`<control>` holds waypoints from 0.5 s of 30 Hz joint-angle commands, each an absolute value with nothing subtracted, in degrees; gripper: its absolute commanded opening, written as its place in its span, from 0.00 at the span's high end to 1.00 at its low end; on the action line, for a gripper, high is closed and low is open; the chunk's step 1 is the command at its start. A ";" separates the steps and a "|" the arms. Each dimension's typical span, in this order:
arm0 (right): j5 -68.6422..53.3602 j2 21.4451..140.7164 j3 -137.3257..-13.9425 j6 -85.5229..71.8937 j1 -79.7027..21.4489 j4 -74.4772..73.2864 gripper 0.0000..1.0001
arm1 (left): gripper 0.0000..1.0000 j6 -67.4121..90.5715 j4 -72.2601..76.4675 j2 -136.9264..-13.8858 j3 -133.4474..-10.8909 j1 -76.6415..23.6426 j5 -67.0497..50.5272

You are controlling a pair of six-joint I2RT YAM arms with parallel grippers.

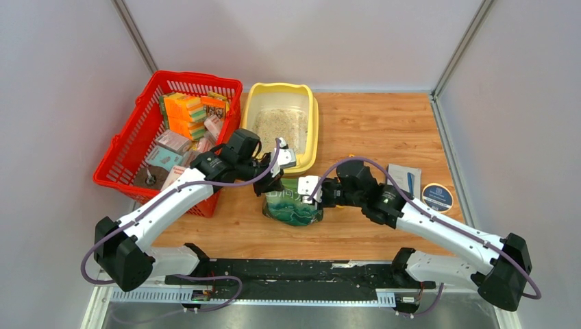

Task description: Fill the litter box with clean litter

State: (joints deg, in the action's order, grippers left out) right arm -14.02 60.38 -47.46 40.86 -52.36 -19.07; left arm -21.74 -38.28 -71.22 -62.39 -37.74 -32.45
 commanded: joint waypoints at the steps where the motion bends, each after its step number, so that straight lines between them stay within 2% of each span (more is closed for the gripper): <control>1: -11.78 61.43 -48.60 37.62 -50.28 -28.29 0.78 | 1.00 -20.39 -41.57 -69.53 -60.82 -37.18 -34.28; 3: -12.39 61.61 -49.30 37.44 -49.14 -29.18 0.85 | 1.00 -20.74 -41.92 -69.17 -60.65 -37.00 -34.71; 9: -12.57 63.72 -52.73 35.60 -46.58 -32.17 1.00 | 1.00 -25.22 -45.60 -68.03 -60.47 -37.09 -39.45; 15: -18.62 64.25 -55.63 37.00 -44.04 -33.57 1.00 | 1.00 -28.04 -48.25 -66.36 -60.21 -37.09 -38.24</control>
State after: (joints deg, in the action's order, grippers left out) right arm -20.84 64.16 -53.49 36.56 -47.88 -26.44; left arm -26.26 -38.79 -69.97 -61.25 -37.36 -34.54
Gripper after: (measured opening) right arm 0.051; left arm 0.007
